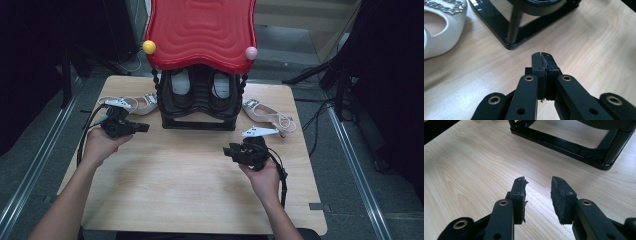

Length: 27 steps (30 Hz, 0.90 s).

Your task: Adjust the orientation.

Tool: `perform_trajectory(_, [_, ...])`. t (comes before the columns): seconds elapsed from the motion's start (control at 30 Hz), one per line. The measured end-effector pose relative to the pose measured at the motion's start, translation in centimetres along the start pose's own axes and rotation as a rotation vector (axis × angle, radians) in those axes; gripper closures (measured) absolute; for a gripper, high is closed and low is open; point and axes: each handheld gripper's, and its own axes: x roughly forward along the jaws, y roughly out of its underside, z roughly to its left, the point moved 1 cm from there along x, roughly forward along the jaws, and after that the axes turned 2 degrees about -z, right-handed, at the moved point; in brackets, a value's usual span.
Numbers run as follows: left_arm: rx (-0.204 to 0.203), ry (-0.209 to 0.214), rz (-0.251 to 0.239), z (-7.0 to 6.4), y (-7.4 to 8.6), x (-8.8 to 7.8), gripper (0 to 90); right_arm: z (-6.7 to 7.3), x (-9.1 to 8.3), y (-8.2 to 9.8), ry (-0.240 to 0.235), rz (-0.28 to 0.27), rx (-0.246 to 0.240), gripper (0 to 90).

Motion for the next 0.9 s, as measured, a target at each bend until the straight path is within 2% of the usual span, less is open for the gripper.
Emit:
perform_trajectory(0.27, [-0.041,-0.049,-0.026,3.2,-0.1,2.1,90.0,0.1,-0.2,0.6,0.012,0.013,0.005,65.6])
perform_trajectory(0.4, [-0.065,-0.069,0.006,4.7,0.4,2.8,90.0,0.1,-0.4,0.8,0.015,0.007,0.015,65.6])
perform_trajectory(0.53, [-0.076,-0.069,0.006,5.4,0.8,2.0,90.0,0.1,-0.6,1.2,0.021,0.016,0.008,65.6])
perform_trajectory(0.67, [-0.092,-0.09,0.005,6.3,1.7,0.8,90.0,0.1,-0.8,1.4,0.026,0.011,0.013,65.6])
perform_trajectory(0.73, [-0.088,-0.096,0.003,6.5,2.2,0.0,90.0,0.1,-1.0,1.4,0.027,0.008,0.012,65.6])
perform_trajectory(0.9, [-0.131,-0.109,-0.02,7.6,3.6,-1.9,90.0,-0.1,-1.0,1.3,0.026,0.004,0.02,65.6])
